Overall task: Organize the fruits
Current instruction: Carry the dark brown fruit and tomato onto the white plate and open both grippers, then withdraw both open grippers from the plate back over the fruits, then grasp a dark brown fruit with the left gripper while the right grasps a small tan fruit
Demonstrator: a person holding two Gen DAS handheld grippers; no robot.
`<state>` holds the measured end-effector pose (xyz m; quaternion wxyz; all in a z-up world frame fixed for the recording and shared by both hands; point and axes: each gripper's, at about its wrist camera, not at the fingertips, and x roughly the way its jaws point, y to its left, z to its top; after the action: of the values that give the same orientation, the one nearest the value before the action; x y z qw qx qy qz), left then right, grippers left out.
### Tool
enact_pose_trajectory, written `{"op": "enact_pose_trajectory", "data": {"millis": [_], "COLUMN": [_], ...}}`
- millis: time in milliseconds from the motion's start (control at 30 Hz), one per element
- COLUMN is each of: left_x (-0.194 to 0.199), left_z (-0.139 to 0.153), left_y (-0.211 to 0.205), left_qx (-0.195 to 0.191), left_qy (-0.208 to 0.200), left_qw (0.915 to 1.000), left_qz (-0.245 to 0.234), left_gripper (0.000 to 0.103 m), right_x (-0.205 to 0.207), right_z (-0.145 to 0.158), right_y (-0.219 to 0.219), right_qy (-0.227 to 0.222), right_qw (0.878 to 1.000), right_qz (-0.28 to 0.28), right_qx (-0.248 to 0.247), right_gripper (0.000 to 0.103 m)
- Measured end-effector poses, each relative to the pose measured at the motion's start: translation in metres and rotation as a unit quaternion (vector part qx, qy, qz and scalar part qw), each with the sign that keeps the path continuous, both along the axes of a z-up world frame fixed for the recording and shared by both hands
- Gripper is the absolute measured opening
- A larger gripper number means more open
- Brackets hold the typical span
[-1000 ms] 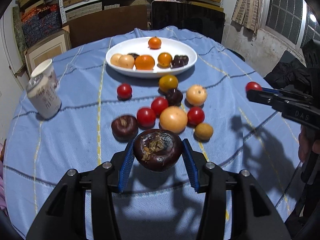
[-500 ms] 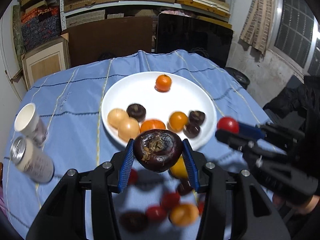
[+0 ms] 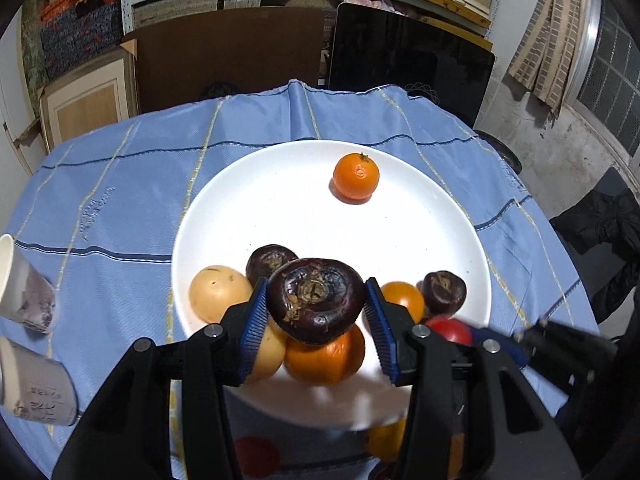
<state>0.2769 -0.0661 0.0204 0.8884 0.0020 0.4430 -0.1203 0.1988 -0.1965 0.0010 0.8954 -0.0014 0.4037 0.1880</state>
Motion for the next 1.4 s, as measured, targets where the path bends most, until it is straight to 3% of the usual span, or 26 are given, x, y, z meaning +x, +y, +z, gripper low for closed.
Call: {"op": "enact_pose_trajectory", "data": {"millis": [33,100,400,600,867,1067,1400], "left_x": [0.001,0.000,-0.041,-0.090,-0.155,-0.196,-0.225], "left_z": [-0.001,0.003,0.026,0.028,0.008,-0.007,-0.024], "left_y": [0.000,0.001,0.024,0.038,0.054,0.070,0.081], "left_qx": [-0.002,-0.004,-0.011,0.015,0.036,0.026,0.022], "left_qy": [-0.001,-0.009,-0.029,-0.049,-0.036,-0.021,-0.003], "left_qw": [1.0000,0.9999,0.9993,0.9984,0.9984,0.9987,0.9989], "left_qz": [0.003,0.013,0.022,0.024,0.027,0.038,0.042], "left_gripper": [0.064,0.077,0.081,0.083,0.084,0.085,0.085], "right_x": [0.000,-0.001,-0.032,-0.070,-0.118,-0.145,-0.159], "right_z": [-0.001,-0.003,0.012,0.009,-0.008,-0.017,-0.030], "right_y": [0.002,0.003,-0.022,-0.039,-0.044,-0.031,0.012], "right_qy": [-0.002,0.001,-0.007,0.009,0.032,0.040,0.054], "right_qw": [1.000,1.000,1.000,0.999,0.998,0.999,0.998], "right_qz": [0.000,-0.003,-0.023,-0.035,-0.043,-0.024,0.017], "right_qx": [-0.004,-0.002,0.016,0.016,0.030,0.016,-0.024], "right_gripper": [0.032,0.052,0.059,0.062,0.063,0.063,0.062]}}
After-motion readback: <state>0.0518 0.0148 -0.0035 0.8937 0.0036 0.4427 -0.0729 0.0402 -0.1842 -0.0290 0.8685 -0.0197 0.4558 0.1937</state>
